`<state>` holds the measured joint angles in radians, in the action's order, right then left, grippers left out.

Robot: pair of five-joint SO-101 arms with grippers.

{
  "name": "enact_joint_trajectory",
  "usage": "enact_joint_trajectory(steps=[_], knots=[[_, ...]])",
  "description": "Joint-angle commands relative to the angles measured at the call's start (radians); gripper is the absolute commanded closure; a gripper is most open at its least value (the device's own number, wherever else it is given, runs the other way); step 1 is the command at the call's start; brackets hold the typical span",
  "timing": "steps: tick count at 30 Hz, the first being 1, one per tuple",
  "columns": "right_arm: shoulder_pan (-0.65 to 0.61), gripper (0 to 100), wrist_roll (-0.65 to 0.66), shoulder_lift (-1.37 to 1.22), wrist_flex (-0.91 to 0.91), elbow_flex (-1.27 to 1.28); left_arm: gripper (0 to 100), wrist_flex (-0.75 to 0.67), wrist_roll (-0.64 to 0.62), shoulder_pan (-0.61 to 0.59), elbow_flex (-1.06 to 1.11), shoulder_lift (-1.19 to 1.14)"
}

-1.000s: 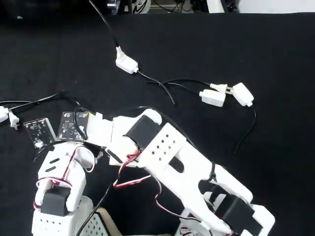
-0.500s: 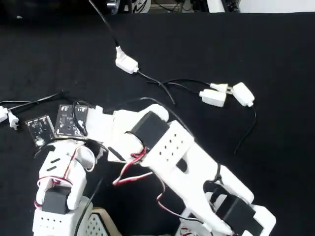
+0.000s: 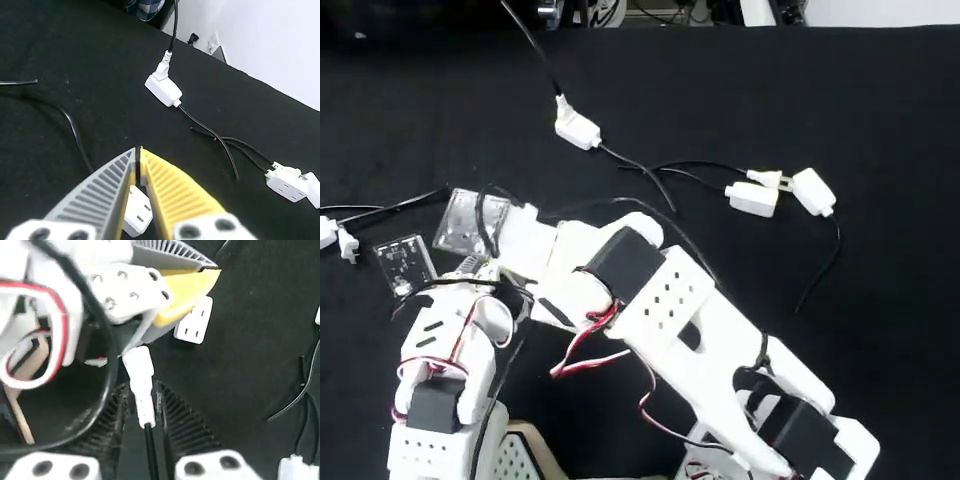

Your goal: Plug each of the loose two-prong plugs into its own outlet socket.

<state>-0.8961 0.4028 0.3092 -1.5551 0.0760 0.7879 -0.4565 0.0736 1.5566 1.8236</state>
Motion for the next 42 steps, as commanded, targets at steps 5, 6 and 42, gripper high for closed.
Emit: enact_joint_trajectory(steps=[5, 6, 42], knots=[[0.0, 98.6, -0.127, 0.03, 0.058, -0.067, 97, -0.017, -0.002, 0.005, 0.012, 0.002], [0.012, 98.6, -0.135, 0.03, 0.061, -0.067, 97, -0.017, -0.002, 0.005, 0.012, 0.002], [0.066, 98.6, -0.232, -0.033, 0.051, 0.093, 97, -0.184, -0.005, -0.156, 0.048, 0.002]])
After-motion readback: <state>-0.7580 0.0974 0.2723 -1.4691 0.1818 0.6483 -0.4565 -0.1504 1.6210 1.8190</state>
